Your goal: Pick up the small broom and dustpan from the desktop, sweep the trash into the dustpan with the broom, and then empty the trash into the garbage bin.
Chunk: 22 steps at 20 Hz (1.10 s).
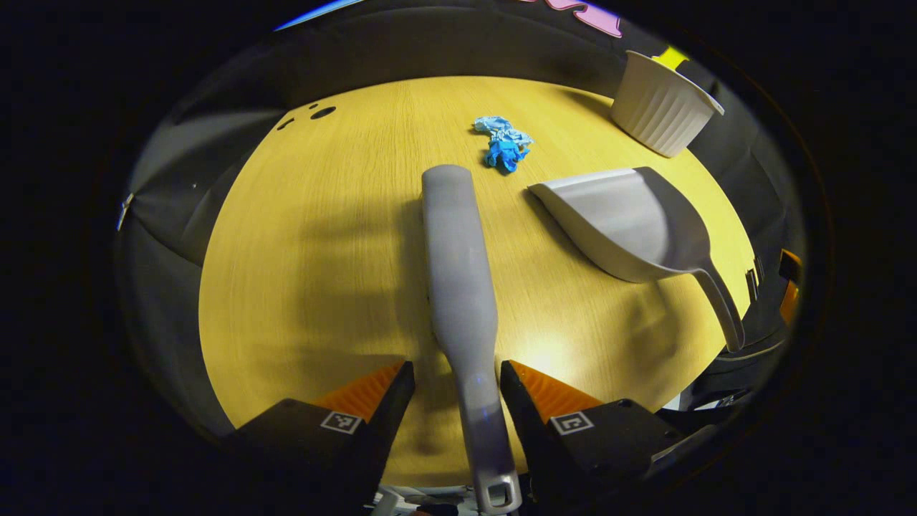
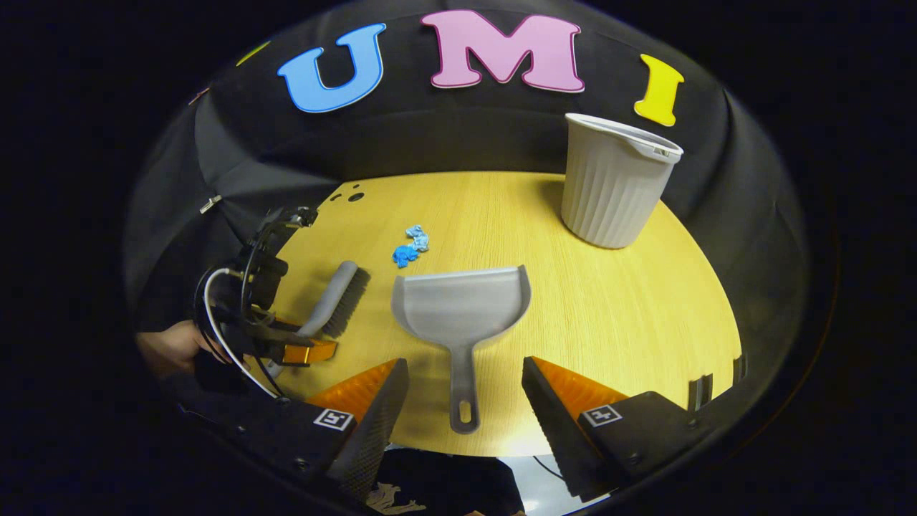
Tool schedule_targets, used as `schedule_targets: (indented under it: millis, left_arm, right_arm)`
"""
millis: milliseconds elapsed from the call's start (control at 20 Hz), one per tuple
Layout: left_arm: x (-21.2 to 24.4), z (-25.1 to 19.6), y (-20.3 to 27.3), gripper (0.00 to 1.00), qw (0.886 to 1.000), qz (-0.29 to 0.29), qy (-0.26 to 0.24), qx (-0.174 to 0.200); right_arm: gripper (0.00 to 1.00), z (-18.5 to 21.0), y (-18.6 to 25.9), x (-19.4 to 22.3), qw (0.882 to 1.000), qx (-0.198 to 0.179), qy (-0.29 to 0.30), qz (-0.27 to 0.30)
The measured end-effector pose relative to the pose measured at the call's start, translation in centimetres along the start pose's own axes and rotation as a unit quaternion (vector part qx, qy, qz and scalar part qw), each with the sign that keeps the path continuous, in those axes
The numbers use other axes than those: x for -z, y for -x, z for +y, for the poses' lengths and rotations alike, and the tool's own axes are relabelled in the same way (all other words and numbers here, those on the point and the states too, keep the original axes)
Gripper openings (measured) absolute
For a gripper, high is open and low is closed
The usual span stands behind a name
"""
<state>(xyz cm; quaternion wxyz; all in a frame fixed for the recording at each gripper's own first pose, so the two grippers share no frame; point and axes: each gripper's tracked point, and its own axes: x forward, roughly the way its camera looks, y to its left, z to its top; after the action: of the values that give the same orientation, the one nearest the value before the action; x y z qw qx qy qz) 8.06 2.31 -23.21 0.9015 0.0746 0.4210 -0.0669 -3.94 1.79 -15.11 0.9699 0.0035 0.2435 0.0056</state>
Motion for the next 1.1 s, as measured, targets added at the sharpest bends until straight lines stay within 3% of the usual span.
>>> schedule_targets:
  millis: [200,300,450,500,800,1100]
  left_arm:
    - [-0.2,0.3,-0.5,0.64,1.0,-0.001,-0.014,-0.014]
    - [-0.5,0.1,-0.7,0.62,0.999,-0.004,-0.028,-0.014]
    - [-1.2,-0.2,-1.0,0.46,0.999,-0.013,-0.034,-0.015]
    - [-1.3,-0.3,-1.2,0.35,0.999,-0.015,-0.028,-0.016]
    - [-1.7,-0.3,-0.5,0.28,0.998,-0.054,-0.011,0.003]
    - [-2.2,0.1,3.5,0.28,0.994,-0.109,0.008,0.007]
  right_arm:
    - [0.99,-0.3,-0.6,1.5,0.999,-0.002,-0.021,0.026]
    - [0.99,-0.3,-1.0,2.0,0.999,-0.005,-0.031,0.036]
    - [0.99,-0.5,-1.8,2.3,0.998,-0.008,-0.039,0.048]
    - [0.99,-0.4,-2.2,2.4,0.998,-0.01,-0.039,0.052]
    - [0.99,0.8,-5.0,3.0,0.996,-0.029,-0.041,0.08]
    - [0.99,0.7,-7.5,3.7,0.992,-0.023,-0.059,0.108]
